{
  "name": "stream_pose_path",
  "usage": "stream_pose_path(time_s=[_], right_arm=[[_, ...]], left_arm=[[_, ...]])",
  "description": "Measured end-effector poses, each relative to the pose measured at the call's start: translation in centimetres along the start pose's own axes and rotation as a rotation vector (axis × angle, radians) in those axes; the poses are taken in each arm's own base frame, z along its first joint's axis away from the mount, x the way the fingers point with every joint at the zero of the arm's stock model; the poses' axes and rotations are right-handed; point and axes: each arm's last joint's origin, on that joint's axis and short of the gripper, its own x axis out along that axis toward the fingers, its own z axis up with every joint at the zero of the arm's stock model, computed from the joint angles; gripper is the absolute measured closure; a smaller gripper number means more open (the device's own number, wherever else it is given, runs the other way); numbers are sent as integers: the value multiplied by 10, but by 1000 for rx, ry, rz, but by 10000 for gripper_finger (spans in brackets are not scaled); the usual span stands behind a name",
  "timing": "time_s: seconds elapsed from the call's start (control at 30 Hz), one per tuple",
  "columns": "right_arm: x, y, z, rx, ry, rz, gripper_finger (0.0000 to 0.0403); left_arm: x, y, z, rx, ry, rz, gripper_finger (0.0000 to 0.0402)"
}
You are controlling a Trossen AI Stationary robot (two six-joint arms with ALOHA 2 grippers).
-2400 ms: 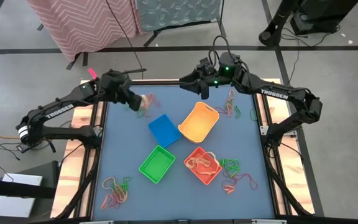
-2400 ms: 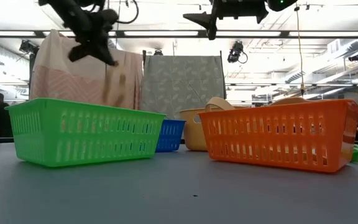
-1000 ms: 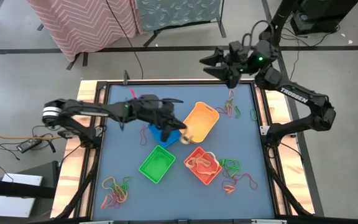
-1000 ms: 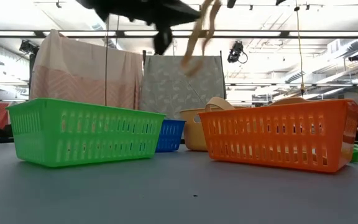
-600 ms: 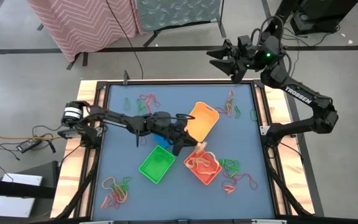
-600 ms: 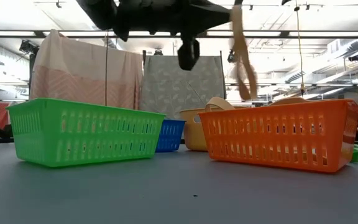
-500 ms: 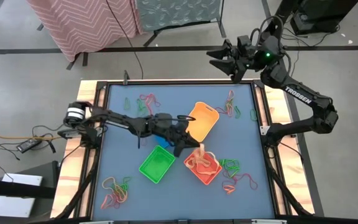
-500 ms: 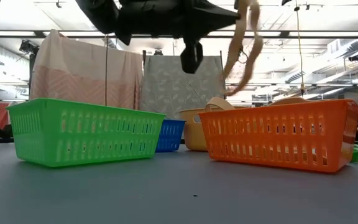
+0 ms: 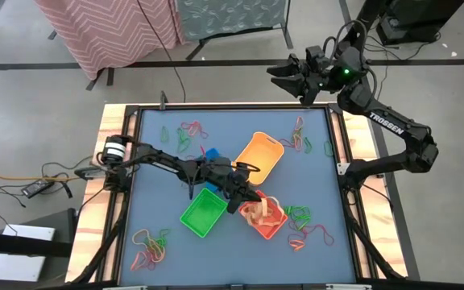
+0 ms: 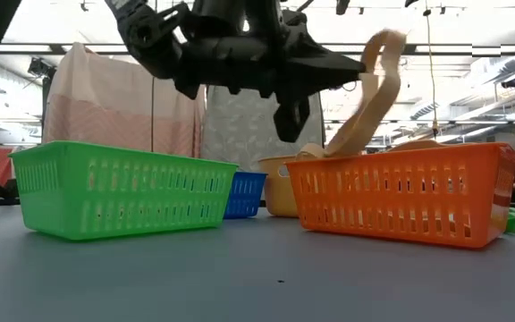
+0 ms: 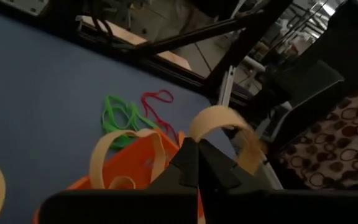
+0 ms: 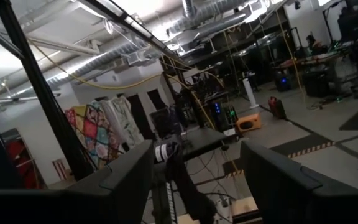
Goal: Sort rubber bands into baskets
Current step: Put the yellow rubber band into the orange bin, then put the red rubber band into the blue bin
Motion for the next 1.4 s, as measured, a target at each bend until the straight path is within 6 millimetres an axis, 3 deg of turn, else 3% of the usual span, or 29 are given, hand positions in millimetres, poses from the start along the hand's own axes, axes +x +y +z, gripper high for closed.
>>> stream_pose_path(time_s=[0.27, 0.57, 0.7, 0.9, 1.1, 1.27, 1.4], right_arm=[[1, 1, -1, 23, 2, 4, 151], [5, 6, -4, 27, 13, 32, 151], [5, 8, -3, 27, 25, 55, 151], [-1, 18, 1, 14, 27, 95, 151], [-8, 27, 6, -2, 30, 122, 151], [-9, 29, 5, 8, 39, 118, 151], [-7, 27, -1, 43, 82, 101, 151]], left_arm=[[24, 7, 5, 126, 1, 54, 359], [41, 2, 26, 174, 167, 109, 226], [32, -3, 40, 79, 329, 70, 180], [-14, -23, 51, 68, 508, 117, 171], [-102, -39, 58, 78, 350, 374, 181], [-173, -50, 40, -64, 160, 569, 183], [-201, -63, 13, -211, 121, 568, 183]])
